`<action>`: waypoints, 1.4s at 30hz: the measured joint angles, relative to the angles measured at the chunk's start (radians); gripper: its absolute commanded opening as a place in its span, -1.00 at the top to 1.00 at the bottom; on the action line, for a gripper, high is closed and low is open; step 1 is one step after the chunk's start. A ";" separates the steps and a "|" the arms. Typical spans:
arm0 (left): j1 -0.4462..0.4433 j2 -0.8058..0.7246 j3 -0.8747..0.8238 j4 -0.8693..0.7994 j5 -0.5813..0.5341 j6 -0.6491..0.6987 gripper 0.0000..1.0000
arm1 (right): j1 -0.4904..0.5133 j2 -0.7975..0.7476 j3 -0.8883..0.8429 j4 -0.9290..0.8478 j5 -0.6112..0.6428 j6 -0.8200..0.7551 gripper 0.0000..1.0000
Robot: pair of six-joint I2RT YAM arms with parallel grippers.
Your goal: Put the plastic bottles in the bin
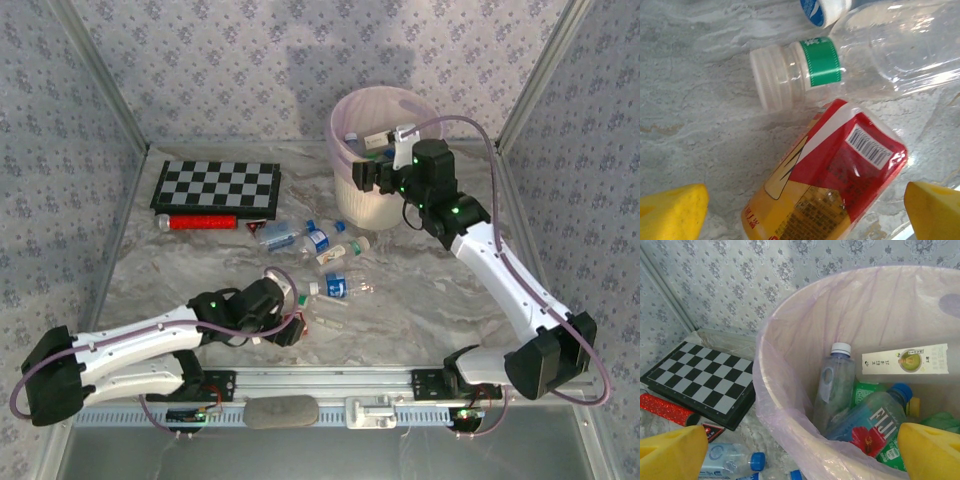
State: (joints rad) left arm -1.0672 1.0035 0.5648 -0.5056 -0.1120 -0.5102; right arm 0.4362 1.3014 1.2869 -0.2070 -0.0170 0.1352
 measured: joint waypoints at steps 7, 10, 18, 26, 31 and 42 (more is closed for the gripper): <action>-0.002 0.027 -0.017 0.010 -0.005 -0.003 -1.00 | 0.000 -0.062 0.000 0.000 -0.006 0.000 -0.98; -0.003 0.044 -0.022 0.038 -0.001 -0.003 -1.00 | 0.000 -0.084 0.000 0.000 -0.006 0.001 -0.98; -0.003 0.158 -0.037 0.105 0.000 0.013 -0.88 | 0.000 -0.115 -0.031 -0.018 -0.005 0.012 -0.98; -0.006 0.213 -0.048 0.143 0.006 0.029 -0.42 | -0.006 -0.143 -0.048 -0.050 0.006 0.015 -0.98; -0.006 0.222 -0.048 0.156 -0.010 0.013 -0.11 | -0.009 -0.144 -0.057 -0.052 0.006 0.018 -0.98; 0.001 0.075 -0.064 0.119 -0.114 -0.033 0.06 | -0.019 -0.144 -0.077 -0.050 0.006 0.035 -0.98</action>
State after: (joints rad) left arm -1.0660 1.0782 0.5003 -0.3866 -0.2264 -0.5430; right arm 0.4168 1.1572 1.2095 -0.2565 -0.0113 0.1699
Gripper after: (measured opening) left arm 0.561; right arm 0.990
